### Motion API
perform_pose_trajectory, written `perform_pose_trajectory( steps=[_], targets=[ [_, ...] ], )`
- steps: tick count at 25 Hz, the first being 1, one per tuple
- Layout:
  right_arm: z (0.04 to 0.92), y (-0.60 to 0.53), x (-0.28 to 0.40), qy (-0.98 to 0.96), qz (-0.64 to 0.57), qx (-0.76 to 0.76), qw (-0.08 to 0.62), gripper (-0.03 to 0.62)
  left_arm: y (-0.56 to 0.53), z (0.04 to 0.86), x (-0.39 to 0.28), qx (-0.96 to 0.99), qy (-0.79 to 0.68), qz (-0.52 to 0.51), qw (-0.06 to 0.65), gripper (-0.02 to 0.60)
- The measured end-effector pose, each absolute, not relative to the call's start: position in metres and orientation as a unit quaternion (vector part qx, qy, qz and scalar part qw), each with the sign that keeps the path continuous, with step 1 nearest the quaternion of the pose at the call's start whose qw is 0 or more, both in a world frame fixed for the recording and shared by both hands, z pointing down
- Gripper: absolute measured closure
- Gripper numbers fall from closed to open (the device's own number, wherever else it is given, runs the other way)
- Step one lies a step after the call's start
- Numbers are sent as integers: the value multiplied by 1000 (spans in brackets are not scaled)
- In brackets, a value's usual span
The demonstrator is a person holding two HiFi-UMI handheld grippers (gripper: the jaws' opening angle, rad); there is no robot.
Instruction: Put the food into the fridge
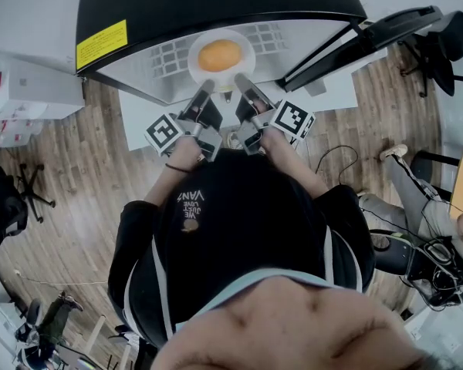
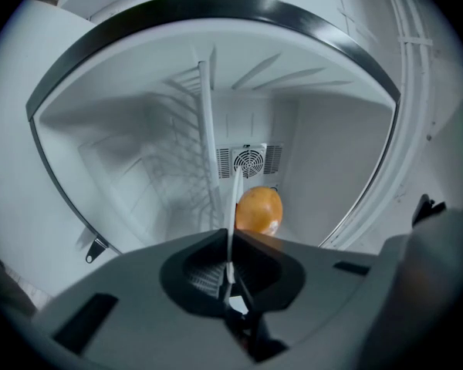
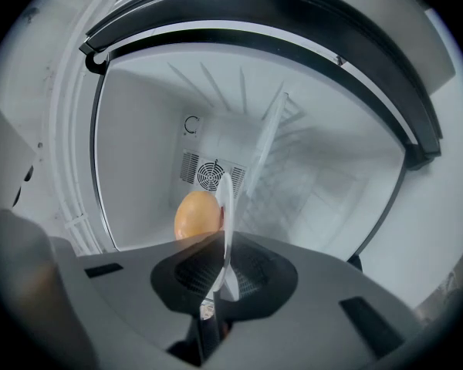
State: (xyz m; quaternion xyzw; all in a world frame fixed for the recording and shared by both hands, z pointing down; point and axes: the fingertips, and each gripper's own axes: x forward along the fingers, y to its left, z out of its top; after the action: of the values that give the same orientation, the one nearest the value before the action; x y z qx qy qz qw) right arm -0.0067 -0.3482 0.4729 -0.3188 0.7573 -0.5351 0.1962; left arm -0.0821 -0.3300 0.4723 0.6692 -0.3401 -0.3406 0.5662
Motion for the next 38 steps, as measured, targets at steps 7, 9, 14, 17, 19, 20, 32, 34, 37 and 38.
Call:
perform_pose_trajectory(
  steps=[7,9,14,17,19,20,32,34,37,38],
  targets=[
    [479,-352,-3,752,-540,-330,182,568,-334,472,-82,665,-341,-346,567,555],
    [477,-354,-4,752,-543,-323,188,568,-336,472,-81,664,-341,-348,567,555],
    [478,-359,-4,751,-546,-318,191,568,-340,473,-81,662,-342,-351,566,555],
    [480,-361,-4,750,-548,-321,185,568,-342,473,-81,660,-342,-355,567,555],
    [478,-362,-6,747,-553,-316,190,568,-343,473,-82,657,-342,-358,569,555],
    [478,-362,-6,746,-554,-316,190,568,-343,473,-82,656,-341,-359,570,555],
    [480,-369,-3,749,-549,-320,187,568,-348,471,-81,656,-331,-366,571,555],
    [482,-369,-1,748,-548,-329,178,568,-349,470,-81,654,-329,-369,572,555],
    [482,-370,-1,749,-546,-333,175,568,-350,469,-82,655,-328,-371,571,555],
    [480,-371,-3,750,-545,-330,178,568,-350,468,-82,654,-328,-372,571,555]
  ],
)
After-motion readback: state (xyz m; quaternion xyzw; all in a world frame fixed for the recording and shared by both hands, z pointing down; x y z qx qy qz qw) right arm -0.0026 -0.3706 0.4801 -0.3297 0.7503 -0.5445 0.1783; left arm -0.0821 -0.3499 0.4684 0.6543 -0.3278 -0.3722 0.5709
